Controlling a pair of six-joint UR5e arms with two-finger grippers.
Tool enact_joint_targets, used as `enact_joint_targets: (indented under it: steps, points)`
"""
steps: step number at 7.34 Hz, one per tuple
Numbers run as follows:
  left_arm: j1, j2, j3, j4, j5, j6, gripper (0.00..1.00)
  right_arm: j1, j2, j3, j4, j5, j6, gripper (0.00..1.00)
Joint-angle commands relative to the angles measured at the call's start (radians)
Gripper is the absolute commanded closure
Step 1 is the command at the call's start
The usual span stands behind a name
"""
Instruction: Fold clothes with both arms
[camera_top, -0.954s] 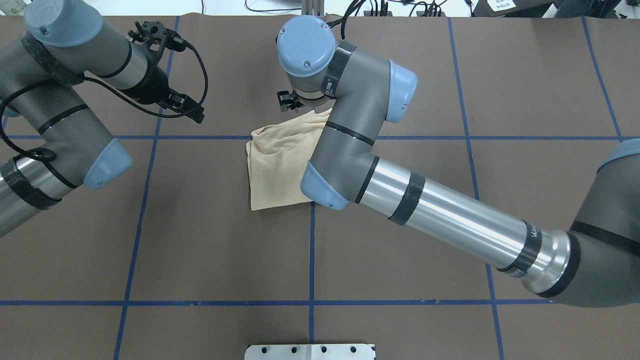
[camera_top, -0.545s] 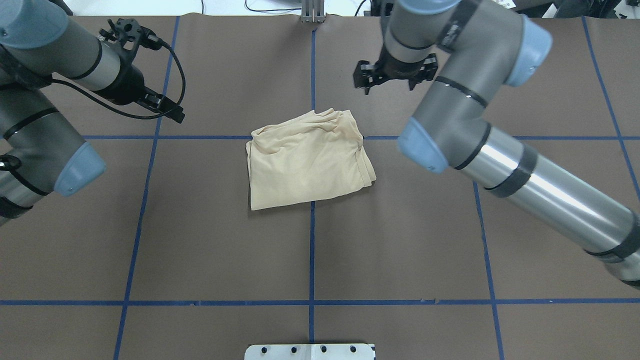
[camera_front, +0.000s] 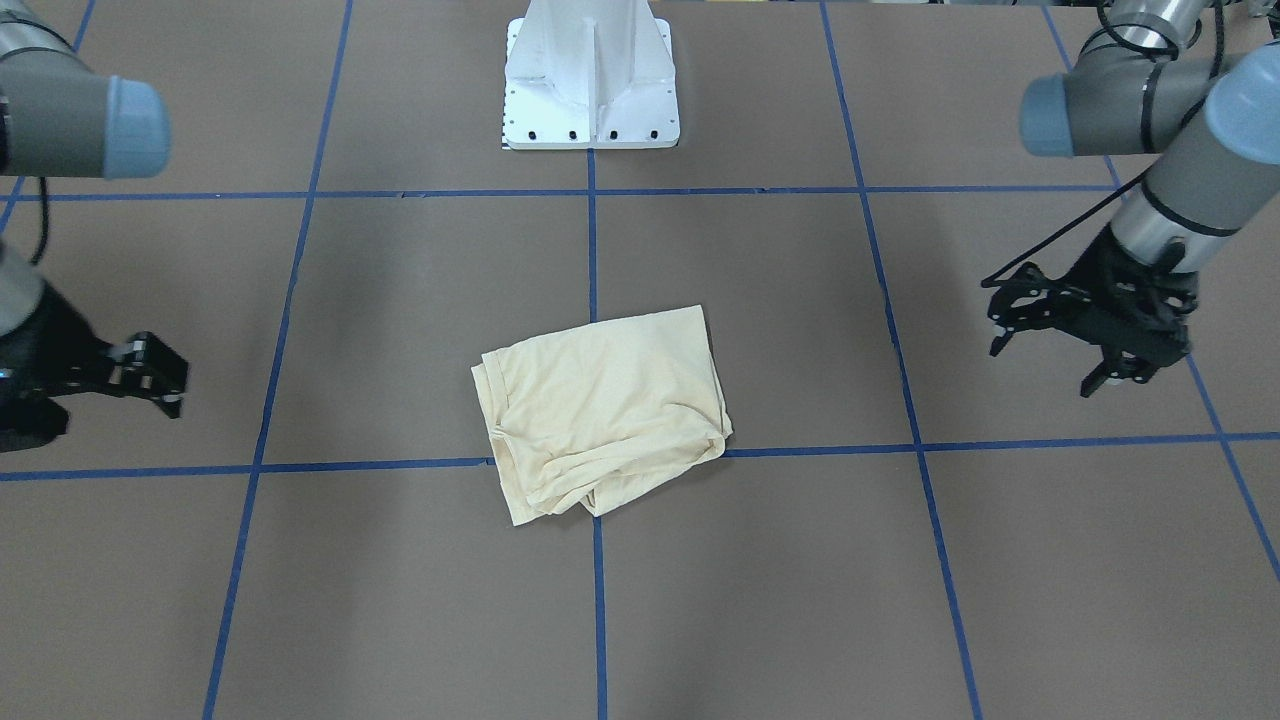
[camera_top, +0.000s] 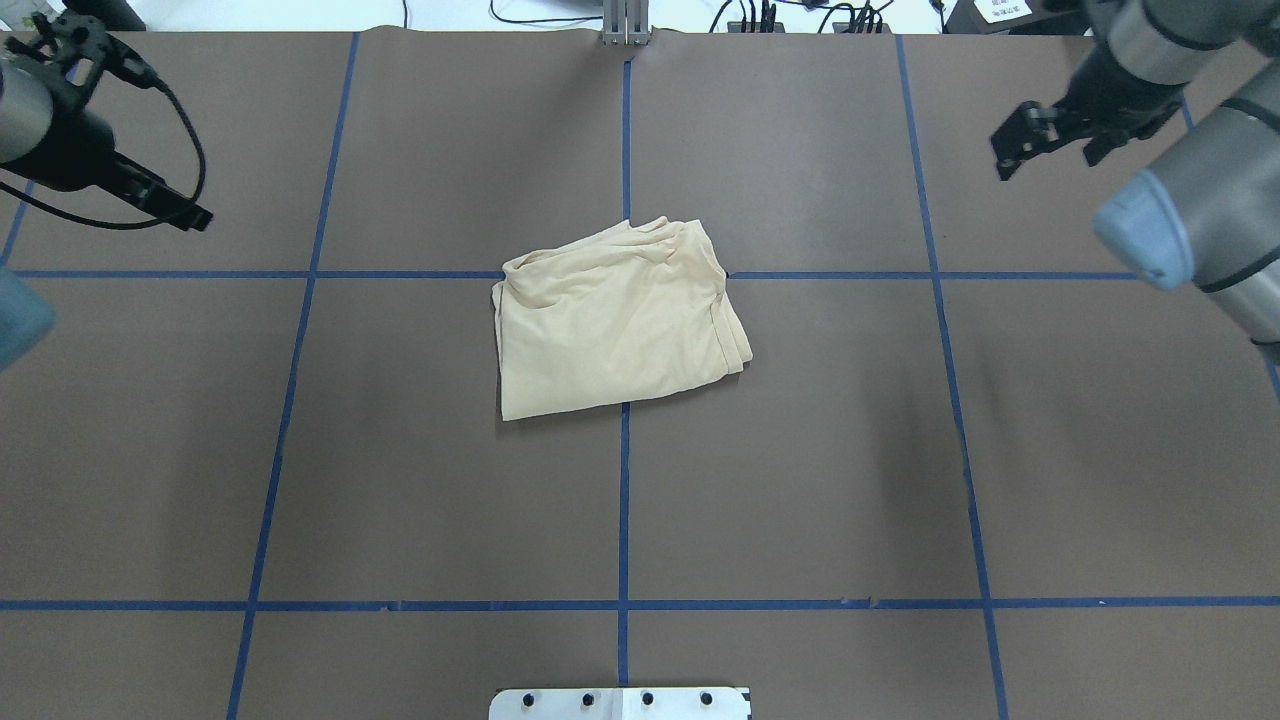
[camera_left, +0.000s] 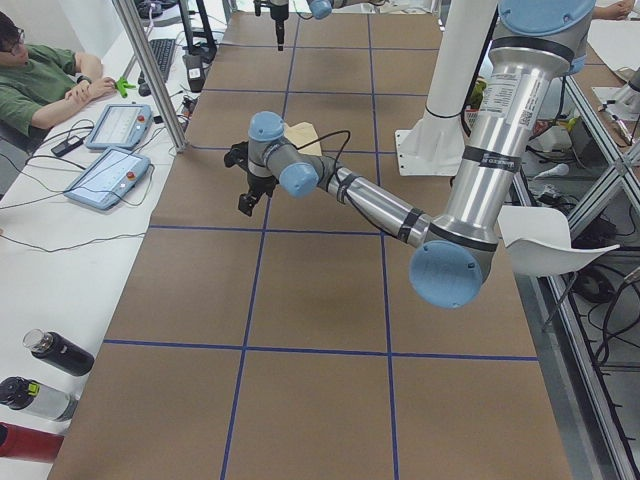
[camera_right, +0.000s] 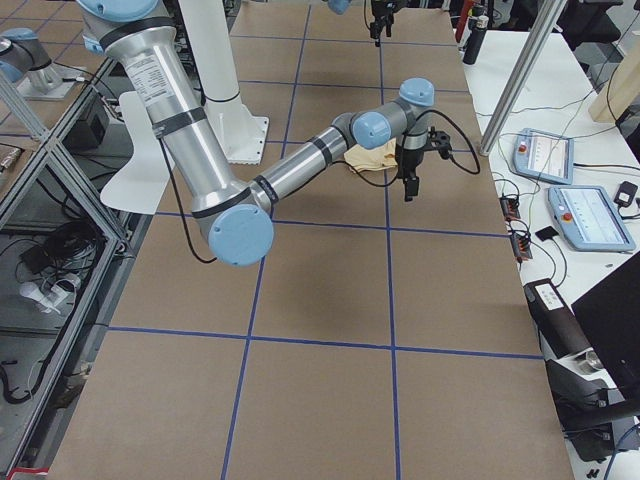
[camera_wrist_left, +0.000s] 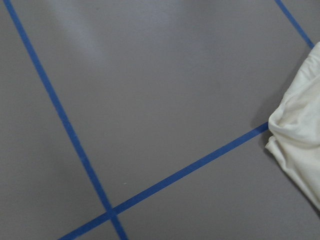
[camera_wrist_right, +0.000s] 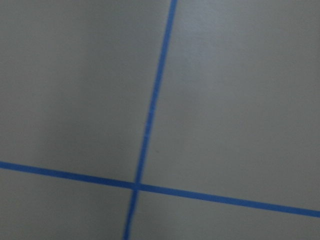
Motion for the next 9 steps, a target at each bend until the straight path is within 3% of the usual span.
enact_joint_targets:
  steps: [1,3,5,6,8,9]
  points:
    - [-0.144,0.115,0.001,0.001,-0.061,0.237,0.0,0.177,-0.204,0.011,0.0,0.056,-0.305,0.0]
    - [-0.23,0.198,-0.013,-0.011,-0.072,0.295,0.0,0.332,-0.348,0.012,0.0,0.06,-0.532,0.0]
    - [-0.273,0.239,0.051,0.012,-0.062,0.293,0.0,0.4,-0.523,0.09,0.0,0.062,-0.539,0.0]
    - [-0.384,0.245,0.039,0.027,-0.073,0.292,0.0,0.401,-0.542,0.102,0.0,0.062,-0.531,0.0]
    - [-0.398,0.236,0.039,0.24,-0.075,0.293,0.0,0.401,-0.534,0.106,0.0,0.063,-0.522,0.0]
    - [-0.402,0.266,0.048,0.245,-0.081,0.295,0.0,0.4,-0.531,0.103,0.0,0.066,-0.505,0.0]
